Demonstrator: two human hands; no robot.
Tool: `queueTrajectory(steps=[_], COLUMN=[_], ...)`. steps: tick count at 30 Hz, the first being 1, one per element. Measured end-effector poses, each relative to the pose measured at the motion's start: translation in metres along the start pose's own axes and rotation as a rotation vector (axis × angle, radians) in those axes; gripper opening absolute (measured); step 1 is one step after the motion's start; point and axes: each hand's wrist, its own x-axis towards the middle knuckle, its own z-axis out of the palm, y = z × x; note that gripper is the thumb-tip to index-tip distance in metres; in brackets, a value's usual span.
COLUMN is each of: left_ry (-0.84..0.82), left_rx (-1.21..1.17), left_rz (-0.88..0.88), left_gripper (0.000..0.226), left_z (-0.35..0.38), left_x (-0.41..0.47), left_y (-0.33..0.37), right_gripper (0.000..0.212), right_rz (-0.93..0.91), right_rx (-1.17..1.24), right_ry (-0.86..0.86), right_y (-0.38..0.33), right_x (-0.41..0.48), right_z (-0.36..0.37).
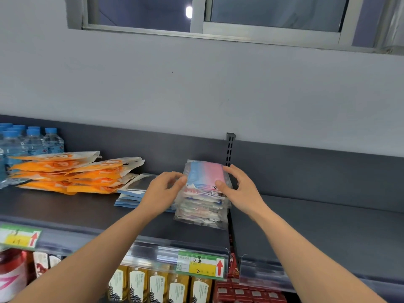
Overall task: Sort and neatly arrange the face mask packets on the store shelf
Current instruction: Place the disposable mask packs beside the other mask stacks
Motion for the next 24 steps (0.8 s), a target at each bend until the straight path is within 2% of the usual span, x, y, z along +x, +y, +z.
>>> queueTrajectory(steps=[3, 10, 15, 18, 24], left_ry=[0.027, -0.003, -0.104, -0.201, -0.307], left_rx=[0.127, 0.4, 0.676, 0.844, 1.071], left_rz=[-0.017, -0.047, -0.12, -0.072, 0.157], left_gripper=[0.027, 0.024, 0.044, 0.053, 0.04], left_z=[-0.011, -0.051, -0.081, -0.091, -0.101], left_x=[0.003, -0.012, -0.02, -0.015, 0.001], left_y=[-0.002, -0.015, -0.044, -0.063, -0.094], right_gripper=[0.047, 0.038, 0.039, 0.044, 0.057], right_rz=[-0.075, -0.272, -0.38, -0.353, -0.204], right_rx=[-0.091, -0.199, -0.244, -0.257, -0.513], right_ry=[0.035, -0.119, -0.251, -0.342, -0.488], right_y=[-0.021, -0.066, -0.092, -0.1, -0.097], right_x=[0.006, 0.011, 0.012, 0.013, 0.024], right_z=[0.003, 0.046, 0.093, 0.119, 0.163])
